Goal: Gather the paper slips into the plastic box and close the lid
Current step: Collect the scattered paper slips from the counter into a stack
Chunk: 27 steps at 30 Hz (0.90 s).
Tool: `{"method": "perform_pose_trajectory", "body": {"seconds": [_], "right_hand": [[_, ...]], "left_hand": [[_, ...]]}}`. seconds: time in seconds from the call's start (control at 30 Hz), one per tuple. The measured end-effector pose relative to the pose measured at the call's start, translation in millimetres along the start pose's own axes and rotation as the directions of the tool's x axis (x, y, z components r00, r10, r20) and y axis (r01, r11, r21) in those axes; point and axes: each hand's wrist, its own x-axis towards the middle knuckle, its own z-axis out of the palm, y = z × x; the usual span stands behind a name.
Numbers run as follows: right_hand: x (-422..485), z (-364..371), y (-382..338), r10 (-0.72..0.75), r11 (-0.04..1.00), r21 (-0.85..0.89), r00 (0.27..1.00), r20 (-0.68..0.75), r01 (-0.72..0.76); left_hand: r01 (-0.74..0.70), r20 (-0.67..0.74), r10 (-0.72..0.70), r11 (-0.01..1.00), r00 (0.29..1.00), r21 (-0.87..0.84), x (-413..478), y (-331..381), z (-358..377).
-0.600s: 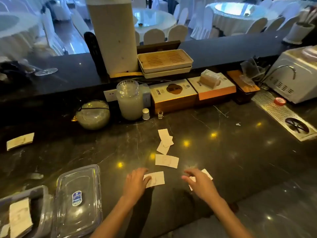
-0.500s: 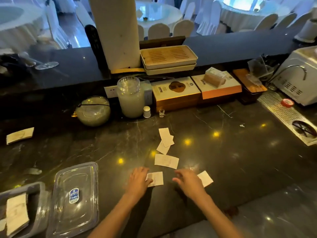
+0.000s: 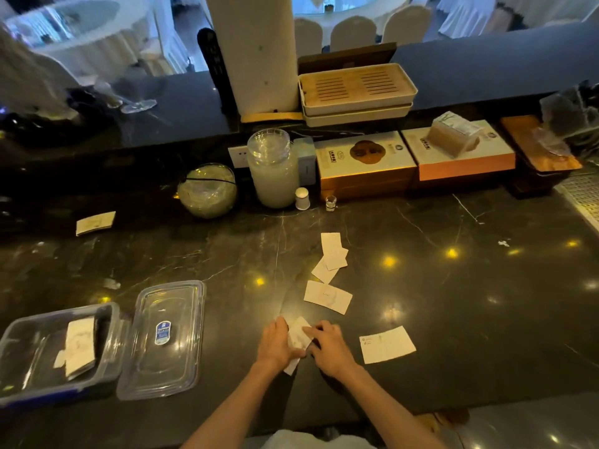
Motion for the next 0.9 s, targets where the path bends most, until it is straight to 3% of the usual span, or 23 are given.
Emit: {"method": "perform_pose_trajectory", "body": {"seconds": [0.1, 0.2, 0.27, 0.33, 0.5, 0.67, 0.73, 0.8, 0.9], "right_hand": [[-13.0, -16.7, 7.4, -0.098, 0.991, 0.101, 0.995, 0.038, 0.093], [-25.1, -46.9, 34.3, -0.129, 0.991, 0.015, 0.989, -0.069, 0.13], [-29.6, -70.9, 60.9, -0.099, 0.989, -0.122, 0.987, -0.127, 0.083], [-33.9, -90.1, 87.5, -0.061, 0.958, -0.284, 0.993, -0.099, 0.03], [-45.1, -104.7, 131.6, -0.037, 0.887, -0.461, 0.999, -0.035, 0.016], [-47.1, -102.7, 141.9, -0.075, 0.898, -0.438, 0.992, -0.097, 0.025], [-44.7, -102.5, 145.1, -0.037, 0.955, -0.295, 0.988, -0.148, -0.009], [-44.1, -102.7, 143.9, 0.072, 0.997, 0.024, 0.98, -0.187, -0.068], [-45.6, -101.1, 131.4, 0.243, 0.865, 0.483, 0.955, -0.17, -0.135]], "left_hand": [[0.021, 0.075, 0.001, 0.955, 0.997, -0.297, -14.2, 4.8, 7.4], [0.056, 0.139, 0.027, 0.828, 0.99, -0.557, -34.1, 20.8, 15.3], [0.136, 0.178, -0.001, 0.655, 0.984, -0.744, -47.4, 36.0, 25.0], [0.228, 0.232, -0.045, 0.437, 0.972, -0.87, -59.4, 52.1, 33.6], [0.234, 0.232, -0.074, 0.034, 0.97, -0.972, -75.1, 81.0, 50.1], [0.214, 0.237, -0.133, -0.166, 0.962, -0.963, -88.4, 95.1, 66.5], [0.215, 0.245, -0.142, -0.197, 0.959, -0.957, -89.9, 99.5, 70.7], [0.212, 0.249, -0.167, -0.211, 0.954, -0.954, -90.8, 104.5, 74.3], [0.194, 0.22, -0.263, -0.121, 0.939, -0.974, -88.3, 111.9, 78.4]]}}
